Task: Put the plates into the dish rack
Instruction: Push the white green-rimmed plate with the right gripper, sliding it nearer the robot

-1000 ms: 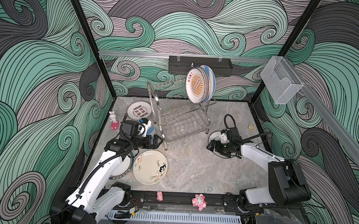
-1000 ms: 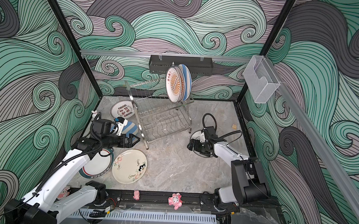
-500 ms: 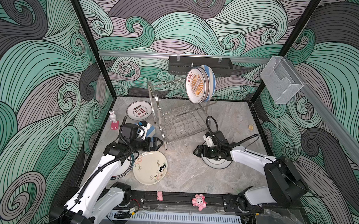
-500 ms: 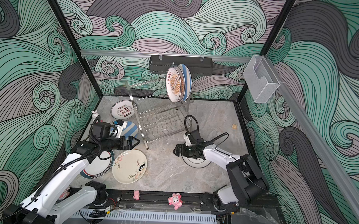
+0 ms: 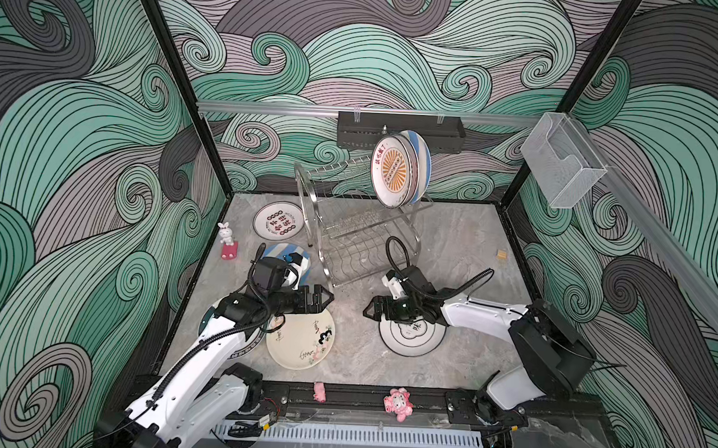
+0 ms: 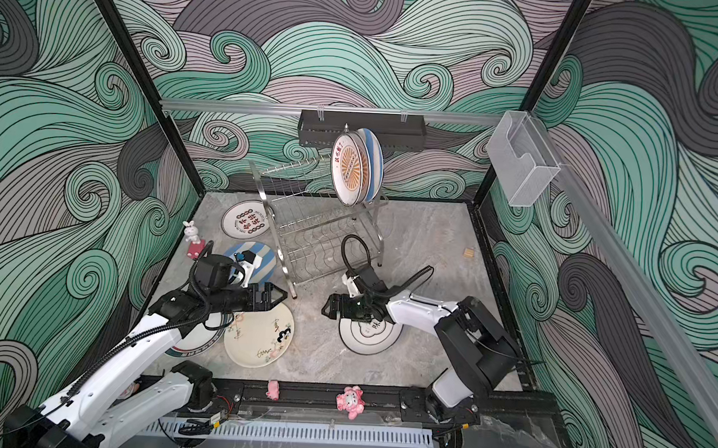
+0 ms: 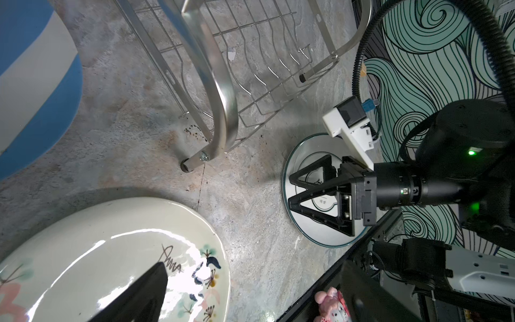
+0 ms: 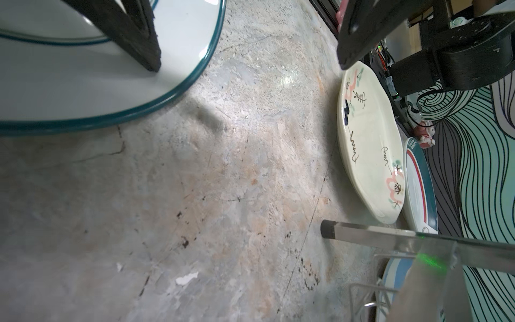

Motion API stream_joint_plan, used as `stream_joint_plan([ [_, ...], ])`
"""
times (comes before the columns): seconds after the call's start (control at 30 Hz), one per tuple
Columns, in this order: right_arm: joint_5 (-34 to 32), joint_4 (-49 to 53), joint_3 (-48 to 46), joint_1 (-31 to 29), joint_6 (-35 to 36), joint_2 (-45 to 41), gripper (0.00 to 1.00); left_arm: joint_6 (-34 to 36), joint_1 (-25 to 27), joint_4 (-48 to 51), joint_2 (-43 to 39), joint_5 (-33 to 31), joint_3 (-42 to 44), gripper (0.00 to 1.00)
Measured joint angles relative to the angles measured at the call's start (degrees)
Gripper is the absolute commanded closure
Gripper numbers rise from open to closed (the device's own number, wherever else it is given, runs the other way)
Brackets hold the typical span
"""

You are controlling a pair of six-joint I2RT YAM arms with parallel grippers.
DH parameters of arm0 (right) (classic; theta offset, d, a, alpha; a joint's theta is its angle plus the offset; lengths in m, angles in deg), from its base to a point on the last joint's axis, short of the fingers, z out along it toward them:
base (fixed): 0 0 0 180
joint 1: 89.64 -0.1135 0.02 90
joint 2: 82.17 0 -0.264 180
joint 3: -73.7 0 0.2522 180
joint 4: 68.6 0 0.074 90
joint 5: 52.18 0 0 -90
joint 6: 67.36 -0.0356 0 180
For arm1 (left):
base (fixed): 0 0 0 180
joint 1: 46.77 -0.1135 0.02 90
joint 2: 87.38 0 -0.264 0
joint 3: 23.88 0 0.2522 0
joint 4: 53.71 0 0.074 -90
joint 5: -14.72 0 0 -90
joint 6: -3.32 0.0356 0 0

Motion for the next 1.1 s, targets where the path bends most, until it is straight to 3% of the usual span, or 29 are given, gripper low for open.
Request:
stream_joint_plan([
  [0.4,-1.6,3.4,0.0,-0.5,-0.2,-3.8,0.01,-4.3,10.7,-4.2,4.5,-3.1,3.0,0.01],
  [0.7,-4.5,11.0,0.0,0.3,0.7,-7.7,0.00,-4.4,14.6,-5.2,7.2,-4.9,3.3,0.01],
  [0.97,-11.3,25.0,-3.5,10.3,2.4,-26.3,0.01,-4.3,18.2,-10.3,12.1,-5.5,3.4,0.01],
  [1.1,-15.9,33.8,-5.0,11.6,3.5,-34.2,0.01,-4.6,20.1,-14.0,15.0,-5.9,3.4,0.01],
])
